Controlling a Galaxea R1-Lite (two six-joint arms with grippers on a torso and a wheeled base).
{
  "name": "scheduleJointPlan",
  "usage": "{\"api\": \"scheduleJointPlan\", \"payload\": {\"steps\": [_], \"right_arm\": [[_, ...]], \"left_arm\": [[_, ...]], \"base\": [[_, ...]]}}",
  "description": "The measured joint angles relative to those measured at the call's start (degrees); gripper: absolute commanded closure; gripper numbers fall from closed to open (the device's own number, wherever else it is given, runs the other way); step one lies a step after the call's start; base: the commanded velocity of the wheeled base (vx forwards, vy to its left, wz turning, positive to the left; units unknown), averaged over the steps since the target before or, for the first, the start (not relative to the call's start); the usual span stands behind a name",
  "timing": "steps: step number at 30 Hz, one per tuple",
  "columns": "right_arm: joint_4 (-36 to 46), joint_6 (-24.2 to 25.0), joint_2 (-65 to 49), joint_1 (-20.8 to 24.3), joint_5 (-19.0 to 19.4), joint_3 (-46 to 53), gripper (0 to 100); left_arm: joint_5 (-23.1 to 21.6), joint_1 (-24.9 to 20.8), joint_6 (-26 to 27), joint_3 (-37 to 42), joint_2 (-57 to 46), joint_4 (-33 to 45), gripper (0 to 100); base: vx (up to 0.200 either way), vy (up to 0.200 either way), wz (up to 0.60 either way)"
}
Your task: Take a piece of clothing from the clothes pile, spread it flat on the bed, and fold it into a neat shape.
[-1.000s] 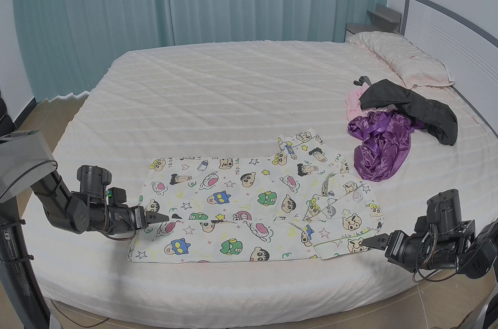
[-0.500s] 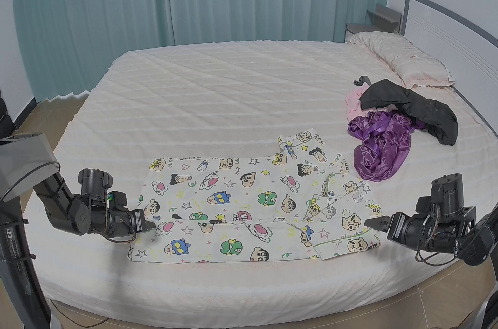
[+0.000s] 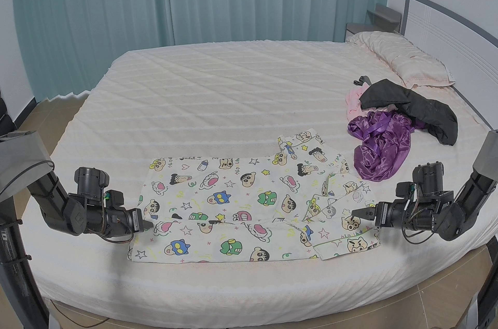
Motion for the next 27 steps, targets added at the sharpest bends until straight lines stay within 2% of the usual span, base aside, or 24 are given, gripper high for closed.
{"api": "scheduleJointPlan", "payload": {"steps": [5, 11, 19, 20, 27], "right_arm": [[-6.5, -4.9, 5.8, -0.4, 3.0, -2.8, 0], [-7.7, -6.0, 9.5, -0.6, 9.7, -4.4, 0], [-7.8, -8.7, 11.5, -0.6, 11.5, -4.9, 0], [-7.8, -8.7, 11.7, -0.7, 11.5, -4.9, 100], [-8.0, -9.2, 12.6, -0.6, 12.6, -4.8, 100]], "left_arm": [[0.0, 0.0, 0.0, 0.3, -0.4, 0.0, 100], [0.0, 0.0, 0.0, 0.5, -0.6, 0.1, 100], [0.0, 0.0, -0.1, 0.8, -0.8, 0.1, 100], [0.0, 0.0, -0.1, 0.8, -0.8, 0.1, 100], [0.2, 0.0, 0.1, 1.2, -1.0, 0.0, 100]], "base": [[0.0, 0.0, 0.0], [0.0, 0.0, 0.0], [0.0, 0.0, 0.0], [0.0, 0.0, 0.0], [0.0, 0.0, 0.0]]}}
